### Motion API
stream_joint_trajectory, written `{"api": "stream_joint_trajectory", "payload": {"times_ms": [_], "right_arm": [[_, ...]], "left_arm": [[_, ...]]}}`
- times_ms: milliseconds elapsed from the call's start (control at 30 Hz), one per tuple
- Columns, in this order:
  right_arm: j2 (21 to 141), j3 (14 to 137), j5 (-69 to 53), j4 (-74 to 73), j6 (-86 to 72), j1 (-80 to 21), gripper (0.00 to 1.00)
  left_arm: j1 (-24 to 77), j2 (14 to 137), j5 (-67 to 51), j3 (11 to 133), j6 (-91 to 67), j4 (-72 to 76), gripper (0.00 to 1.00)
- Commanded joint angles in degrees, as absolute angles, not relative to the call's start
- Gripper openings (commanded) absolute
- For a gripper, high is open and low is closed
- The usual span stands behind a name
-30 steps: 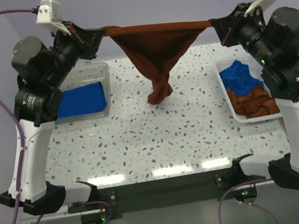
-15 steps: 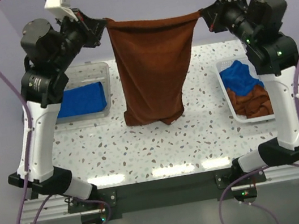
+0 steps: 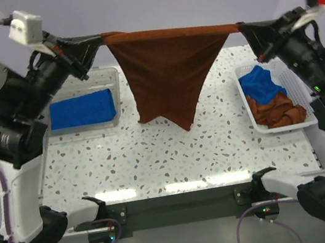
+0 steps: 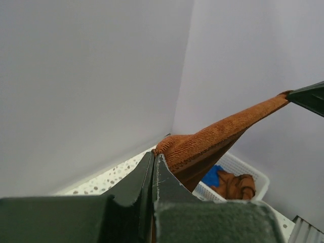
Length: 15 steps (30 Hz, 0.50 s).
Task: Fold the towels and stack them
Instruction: Flatten out the crumpled towel
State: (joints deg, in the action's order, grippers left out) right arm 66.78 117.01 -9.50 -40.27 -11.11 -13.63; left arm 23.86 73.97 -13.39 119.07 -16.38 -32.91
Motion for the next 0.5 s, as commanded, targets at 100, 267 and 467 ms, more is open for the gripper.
{"api": "stream_joint_trajectory", "payload": {"times_ms": [100,267,467], "right_arm": [[58.5,118.6,-8.1,-39.1,-6.9,-12.7,0.0],[58.1,122.7,-7.8,-38.9,-6.9,-12.7,0.0],[61.2,124.2,-6.3,-34.9,-6.9,-12.7,0.0]], "left_arm": [[22.9,64.3,-17.0,119.0,-11.3,-26.3,0.0],[22.9,62.5,-17.3,121.5,-11.3,-25.6,0.0],[22.9,65.2,-14.8,123.8,-11.6,-25.6,0.0]]}}
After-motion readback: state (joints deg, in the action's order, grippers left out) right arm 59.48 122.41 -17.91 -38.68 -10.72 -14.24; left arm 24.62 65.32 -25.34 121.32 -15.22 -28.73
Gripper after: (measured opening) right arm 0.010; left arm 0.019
